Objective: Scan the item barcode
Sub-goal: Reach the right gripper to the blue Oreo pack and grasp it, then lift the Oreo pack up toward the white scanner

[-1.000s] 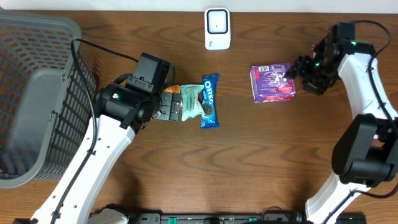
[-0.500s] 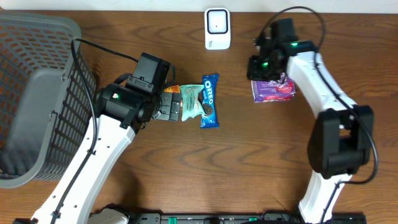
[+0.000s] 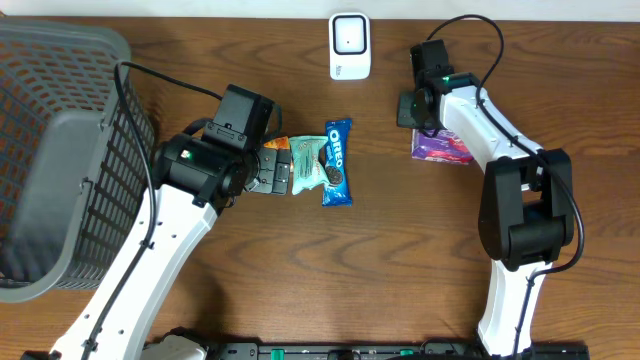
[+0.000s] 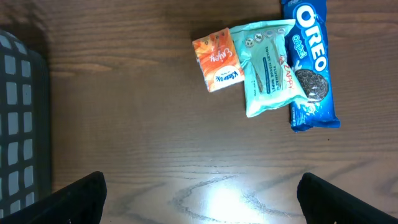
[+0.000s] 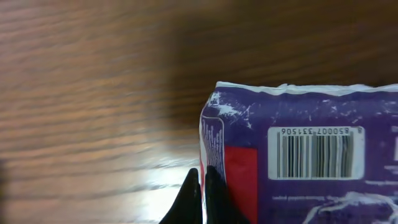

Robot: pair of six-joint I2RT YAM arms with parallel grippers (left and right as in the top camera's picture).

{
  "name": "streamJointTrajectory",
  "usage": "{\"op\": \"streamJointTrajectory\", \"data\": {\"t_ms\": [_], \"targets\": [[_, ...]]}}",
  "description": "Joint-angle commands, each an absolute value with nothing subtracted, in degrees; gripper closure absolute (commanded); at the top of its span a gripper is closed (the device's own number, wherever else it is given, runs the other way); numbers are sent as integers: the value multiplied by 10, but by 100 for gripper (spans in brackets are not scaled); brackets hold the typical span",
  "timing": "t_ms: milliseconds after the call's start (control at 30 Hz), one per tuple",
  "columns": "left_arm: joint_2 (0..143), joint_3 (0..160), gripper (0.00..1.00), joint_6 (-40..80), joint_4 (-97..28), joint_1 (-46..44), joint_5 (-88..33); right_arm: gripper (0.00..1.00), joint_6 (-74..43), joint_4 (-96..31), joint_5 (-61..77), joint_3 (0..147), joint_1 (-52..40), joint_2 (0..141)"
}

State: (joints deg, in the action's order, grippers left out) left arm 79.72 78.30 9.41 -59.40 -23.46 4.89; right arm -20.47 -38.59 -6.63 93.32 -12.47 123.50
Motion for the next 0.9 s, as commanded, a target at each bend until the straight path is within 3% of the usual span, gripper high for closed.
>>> {"op": "streamJointTrajectory", "data": {"t_ms": [0, 167, 267, 300, 400, 600, 867], "targets": [[799, 782, 2, 102, -595, -234, 54, 97, -226, -392, -97, 941, -124, 1237], [799, 782, 2, 102, -595, -234, 54, 90, -226, -405, 54, 941, -130, 1223], [799, 782, 2, 102, -595, -234, 54, 77, -210, -405, 178, 941, -137, 1216], [799, 782, 2, 102, -595, -234, 54, 68, -201, -407, 208, 941, -141, 1216], [799, 782, 2, 102, -595, -234, 54, 58, -197, -427, 236, 941, -149, 1216], [799, 782, 2, 102, -595, -234, 54, 57, -197, -463, 339, 935, -166, 1216], [799, 782, 2, 102, -595, -234, 54, 54, -224, -420, 337, 902, -189, 1219]]}}
